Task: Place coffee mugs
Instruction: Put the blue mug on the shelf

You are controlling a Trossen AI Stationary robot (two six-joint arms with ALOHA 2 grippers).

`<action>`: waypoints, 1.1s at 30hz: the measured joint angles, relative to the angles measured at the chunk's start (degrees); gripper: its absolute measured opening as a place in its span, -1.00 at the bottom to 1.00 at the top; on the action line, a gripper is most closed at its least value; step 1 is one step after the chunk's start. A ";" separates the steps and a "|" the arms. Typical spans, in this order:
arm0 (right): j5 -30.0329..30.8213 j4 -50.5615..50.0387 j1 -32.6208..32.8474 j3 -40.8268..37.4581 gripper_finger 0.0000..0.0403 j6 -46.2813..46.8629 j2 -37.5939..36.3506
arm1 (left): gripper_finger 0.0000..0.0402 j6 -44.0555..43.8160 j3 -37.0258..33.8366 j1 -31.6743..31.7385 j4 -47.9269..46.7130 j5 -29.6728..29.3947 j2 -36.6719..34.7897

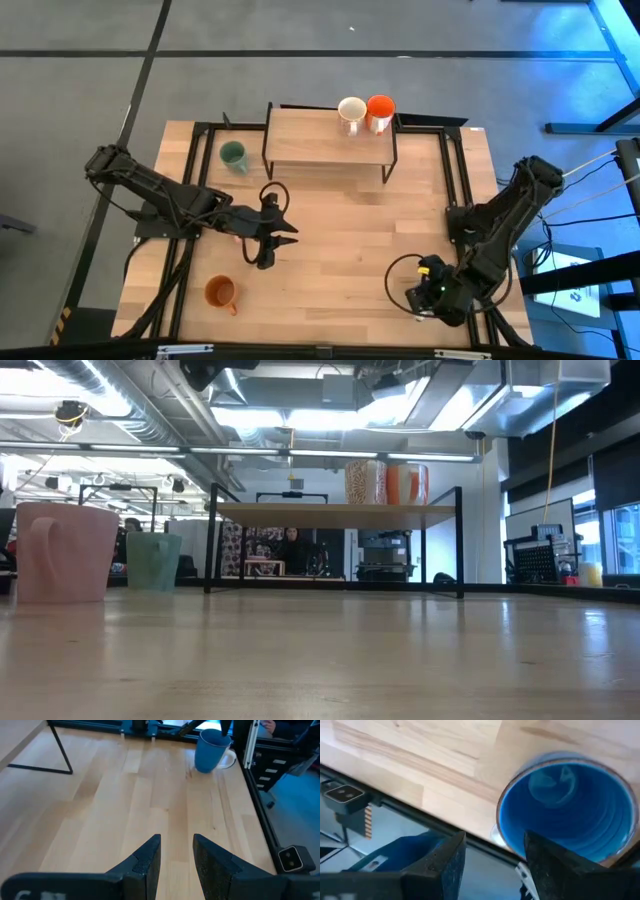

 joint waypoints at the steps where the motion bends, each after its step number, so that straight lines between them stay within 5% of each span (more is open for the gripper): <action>1: 0.39 -0.12 0.00 0.05 -0.08 -0.45 0.58 | -0.46 0.01 0.00 -0.01 0.05 0.01 0.00; 15: 2.46 0.27 -0.02 0.07 -0.10 -1.10 10.75 | -0.46 0.04 0.02 0.00 0.02 -1.97 0.00; 28: 2.88 0.02 -0.06 0.41 -0.93 -3.69 11.02 | -0.46 1.97 0.04 0.00 0.00 -3.39 0.02; 33: 4.87 -0.57 -3.29 2.85 -0.93 -11.90 11.29 | -0.46 1.97 0.07 0.00 0.00 -3.37 0.02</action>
